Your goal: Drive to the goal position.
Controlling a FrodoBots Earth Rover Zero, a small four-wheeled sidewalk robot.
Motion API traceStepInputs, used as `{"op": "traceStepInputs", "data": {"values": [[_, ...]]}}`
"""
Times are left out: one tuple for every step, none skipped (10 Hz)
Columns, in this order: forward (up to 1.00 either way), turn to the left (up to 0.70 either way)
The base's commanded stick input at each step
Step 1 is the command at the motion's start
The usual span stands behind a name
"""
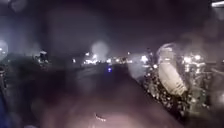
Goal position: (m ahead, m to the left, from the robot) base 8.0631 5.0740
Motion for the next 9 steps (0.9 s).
{"op": "traceStepInputs", "data": {"values": [[0.50,-0.17],[0.50,0.03],[0.50,0.08],[0.50,0.08],[0.50,0.05],[0.50,0.16],[0.50,0.12],[0.50,0.10],[0.50,0.08]]}}
